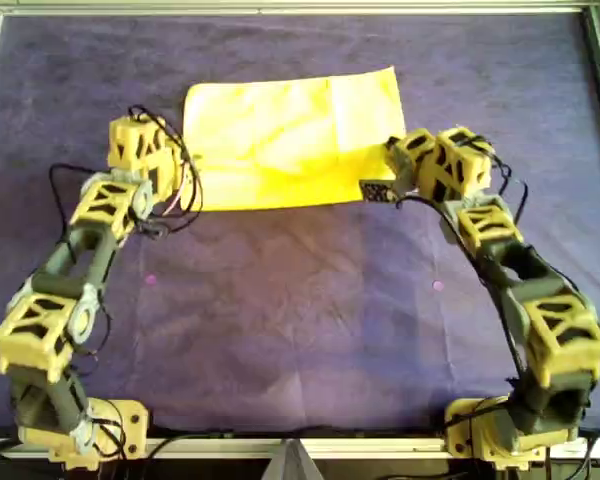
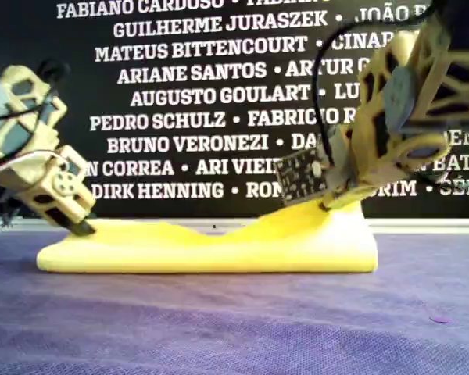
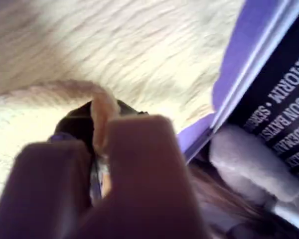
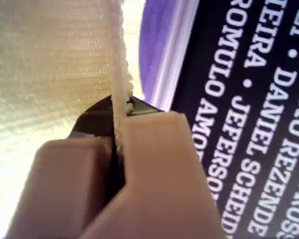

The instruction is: Fold a cloth

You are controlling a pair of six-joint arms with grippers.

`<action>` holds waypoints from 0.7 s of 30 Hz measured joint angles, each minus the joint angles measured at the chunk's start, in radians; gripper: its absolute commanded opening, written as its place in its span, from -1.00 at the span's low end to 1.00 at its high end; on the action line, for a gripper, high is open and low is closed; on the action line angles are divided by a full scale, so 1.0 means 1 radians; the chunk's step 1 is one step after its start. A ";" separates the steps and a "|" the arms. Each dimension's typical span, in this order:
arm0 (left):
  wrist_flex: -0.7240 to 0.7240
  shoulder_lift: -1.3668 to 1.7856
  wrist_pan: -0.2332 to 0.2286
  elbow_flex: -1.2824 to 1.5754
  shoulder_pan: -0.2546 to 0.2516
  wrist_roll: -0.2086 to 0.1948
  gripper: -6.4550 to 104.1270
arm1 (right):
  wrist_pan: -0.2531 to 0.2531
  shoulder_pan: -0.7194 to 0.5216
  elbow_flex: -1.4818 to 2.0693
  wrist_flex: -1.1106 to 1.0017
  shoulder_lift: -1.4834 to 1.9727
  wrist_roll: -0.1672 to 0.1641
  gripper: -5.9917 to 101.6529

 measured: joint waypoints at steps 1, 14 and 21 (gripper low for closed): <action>0.000 -0.032 0.000 -0.044 0.005 0.000 -0.87 | -0.002 0.000 -0.038 0.000 -0.034 0.000 -0.92; 0.000 -0.347 0.000 -0.545 0.029 0.000 -0.87 | 0.000 -0.012 -0.615 -0.002 -0.426 -0.006 -0.92; 0.000 -0.489 0.000 -0.755 0.029 0.000 -0.87 | 0.000 -0.021 -0.930 -0.002 -0.655 -0.006 -0.92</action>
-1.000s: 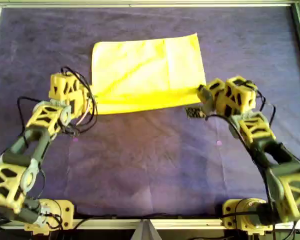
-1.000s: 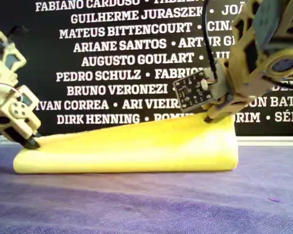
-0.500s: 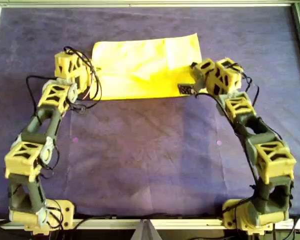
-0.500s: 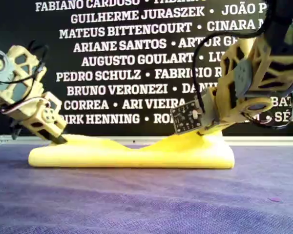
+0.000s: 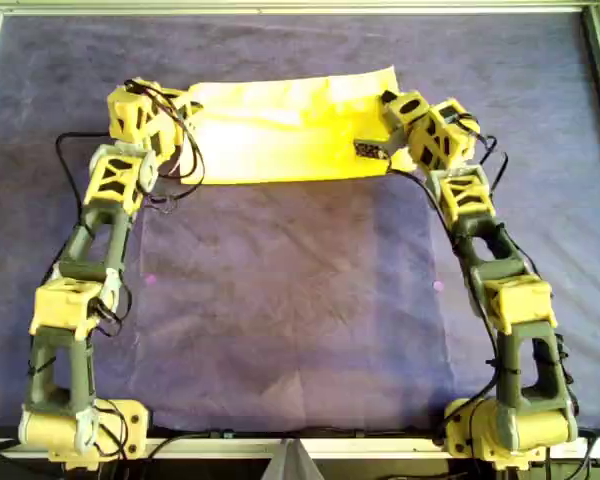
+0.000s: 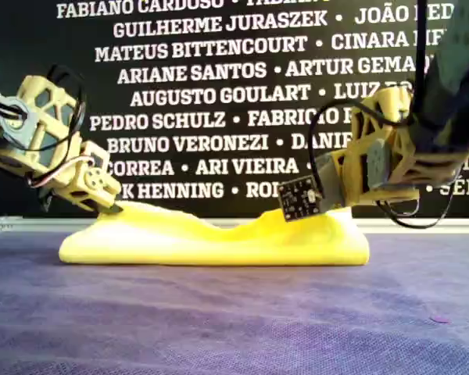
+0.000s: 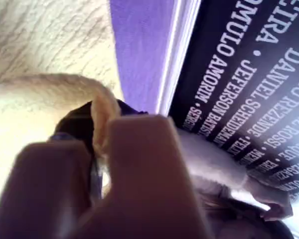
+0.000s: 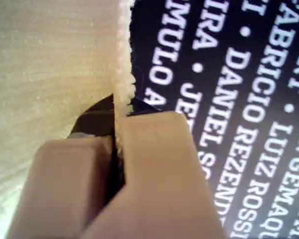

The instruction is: Fold a cloth

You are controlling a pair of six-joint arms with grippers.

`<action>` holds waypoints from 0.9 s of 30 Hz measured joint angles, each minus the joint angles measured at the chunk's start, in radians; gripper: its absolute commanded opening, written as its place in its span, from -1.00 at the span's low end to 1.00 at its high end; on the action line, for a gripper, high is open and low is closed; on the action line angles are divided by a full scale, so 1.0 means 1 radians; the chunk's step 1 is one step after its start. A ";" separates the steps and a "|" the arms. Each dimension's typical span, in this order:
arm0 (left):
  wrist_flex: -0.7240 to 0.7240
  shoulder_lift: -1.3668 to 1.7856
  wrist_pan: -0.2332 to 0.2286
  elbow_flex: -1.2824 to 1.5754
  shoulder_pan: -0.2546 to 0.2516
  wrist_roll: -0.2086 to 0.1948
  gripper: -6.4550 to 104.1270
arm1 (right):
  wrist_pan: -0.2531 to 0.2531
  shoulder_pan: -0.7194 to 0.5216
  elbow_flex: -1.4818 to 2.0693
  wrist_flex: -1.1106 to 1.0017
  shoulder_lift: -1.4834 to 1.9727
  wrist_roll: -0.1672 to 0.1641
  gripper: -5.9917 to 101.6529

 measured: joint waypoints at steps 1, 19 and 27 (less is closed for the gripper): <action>0.000 -0.018 0.000 -0.021 0.000 0.000 -0.87 | 0.000 0.000 -0.041 0.000 -0.031 0.000 -0.92; 0.000 -0.204 0.000 -0.244 0.015 0.000 -0.12 | 0.000 -0.021 -0.407 0.000 -0.282 -0.002 -0.11; 0.000 -0.204 0.000 -0.244 0.015 0.000 -0.06 | 0.000 -0.025 -0.407 0.000 -0.284 -0.002 -0.08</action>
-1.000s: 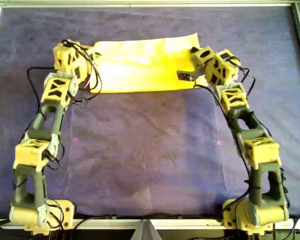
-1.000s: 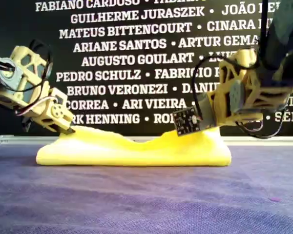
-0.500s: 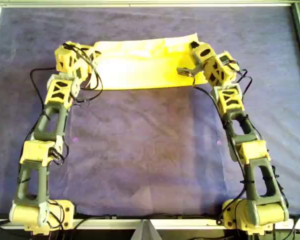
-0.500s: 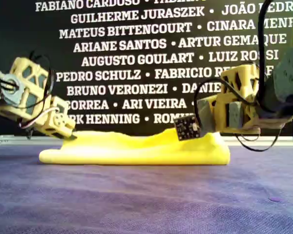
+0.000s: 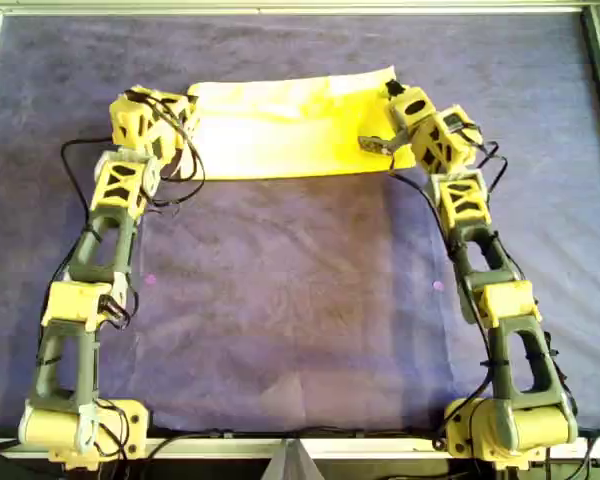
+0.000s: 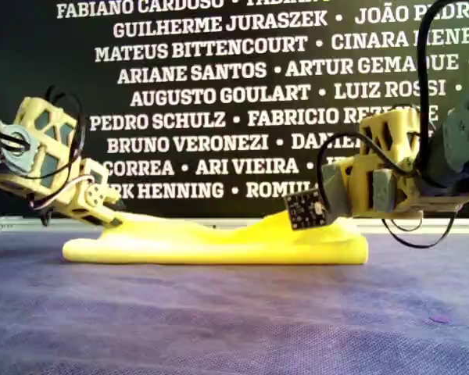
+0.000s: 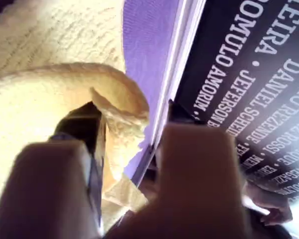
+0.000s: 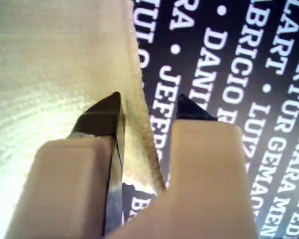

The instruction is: Fold a cloth

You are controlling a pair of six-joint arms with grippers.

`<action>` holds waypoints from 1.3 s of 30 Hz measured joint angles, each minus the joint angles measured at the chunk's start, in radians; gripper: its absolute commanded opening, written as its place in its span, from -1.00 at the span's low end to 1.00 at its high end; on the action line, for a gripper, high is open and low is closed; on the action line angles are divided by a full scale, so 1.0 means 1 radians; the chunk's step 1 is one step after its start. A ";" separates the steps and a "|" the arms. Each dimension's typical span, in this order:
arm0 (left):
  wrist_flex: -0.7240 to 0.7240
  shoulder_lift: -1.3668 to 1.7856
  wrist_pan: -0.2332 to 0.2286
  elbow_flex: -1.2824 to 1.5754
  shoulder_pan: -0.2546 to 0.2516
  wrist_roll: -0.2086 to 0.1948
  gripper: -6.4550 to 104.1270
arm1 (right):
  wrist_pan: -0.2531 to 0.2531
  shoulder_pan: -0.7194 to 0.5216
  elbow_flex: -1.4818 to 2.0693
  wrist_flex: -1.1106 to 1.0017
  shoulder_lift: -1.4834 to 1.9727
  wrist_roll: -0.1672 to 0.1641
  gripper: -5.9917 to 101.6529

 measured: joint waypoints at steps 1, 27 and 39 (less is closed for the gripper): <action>0.000 0.000 0.000 0.000 0.000 0.000 -0.06 | 0.000 0.000 0.000 0.000 0.000 0.000 -0.08; 0.529 0.252 0.011 0.000 0.041 -0.003 0.79 | -0.006 -0.077 0.000 0.397 0.196 -0.002 -0.08; 1.160 0.877 0.008 -0.003 0.041 -0.008 0.79 | -0.006 -0.075 -0.002 1.483 0.851 0.000 -0.08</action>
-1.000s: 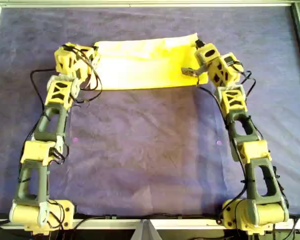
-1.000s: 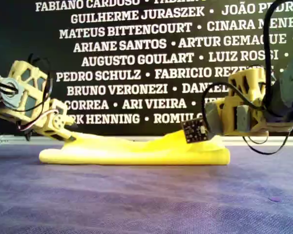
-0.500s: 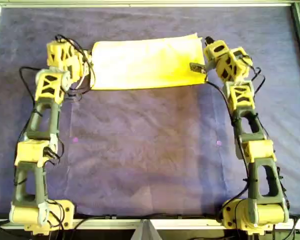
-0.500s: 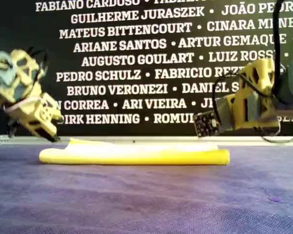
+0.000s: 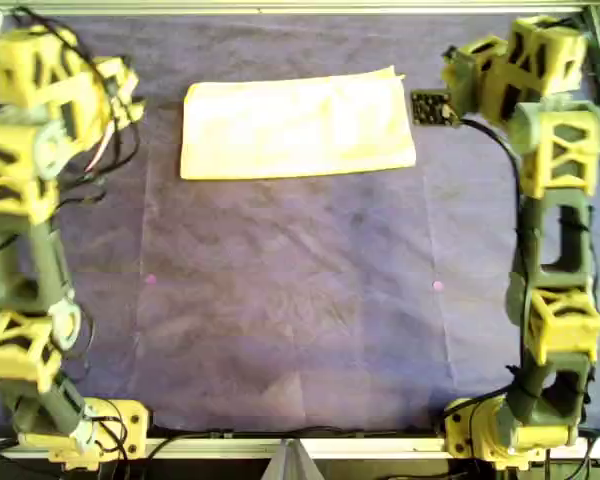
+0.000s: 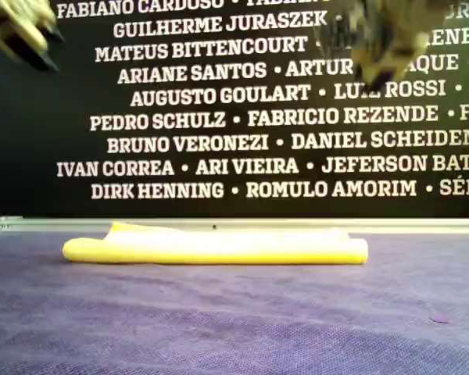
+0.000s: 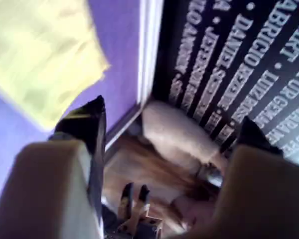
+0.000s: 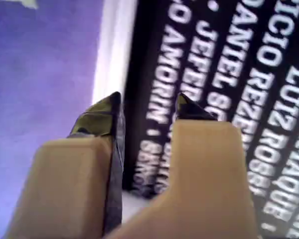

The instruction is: Fold a cloth

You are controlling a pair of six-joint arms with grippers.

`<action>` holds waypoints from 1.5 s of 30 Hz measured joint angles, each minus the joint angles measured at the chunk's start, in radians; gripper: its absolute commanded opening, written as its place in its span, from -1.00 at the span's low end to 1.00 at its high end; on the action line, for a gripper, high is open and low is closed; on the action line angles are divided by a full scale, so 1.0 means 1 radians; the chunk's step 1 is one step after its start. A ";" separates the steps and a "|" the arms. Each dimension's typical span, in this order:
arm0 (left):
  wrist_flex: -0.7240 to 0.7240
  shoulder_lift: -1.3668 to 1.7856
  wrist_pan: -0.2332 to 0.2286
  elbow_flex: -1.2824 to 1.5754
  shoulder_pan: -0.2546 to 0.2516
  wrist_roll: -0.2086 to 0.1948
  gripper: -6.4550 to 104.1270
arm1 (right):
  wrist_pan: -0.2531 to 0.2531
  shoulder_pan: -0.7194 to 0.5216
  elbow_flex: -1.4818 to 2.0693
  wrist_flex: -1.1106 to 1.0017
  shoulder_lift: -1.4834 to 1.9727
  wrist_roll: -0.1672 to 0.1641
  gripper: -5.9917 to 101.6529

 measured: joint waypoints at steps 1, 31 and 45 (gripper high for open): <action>0.046 0.040 0.000 0.000 0.000 -0.002 0.79 | 0.000 0.002 -0.002 0.069 0.046 0.012 -0.08; -0.067 1.697 -0.041 1.462 0.002 0.014 0.81 | 0.012 -0.060 1.111 0.252 1.554 0.035 -0.08; -0.699 1.801 -0.052 2.249 0.002 0.232 0.81 | 0.015 -0.066 2.215 -0.434 2.016 0.035 -0.08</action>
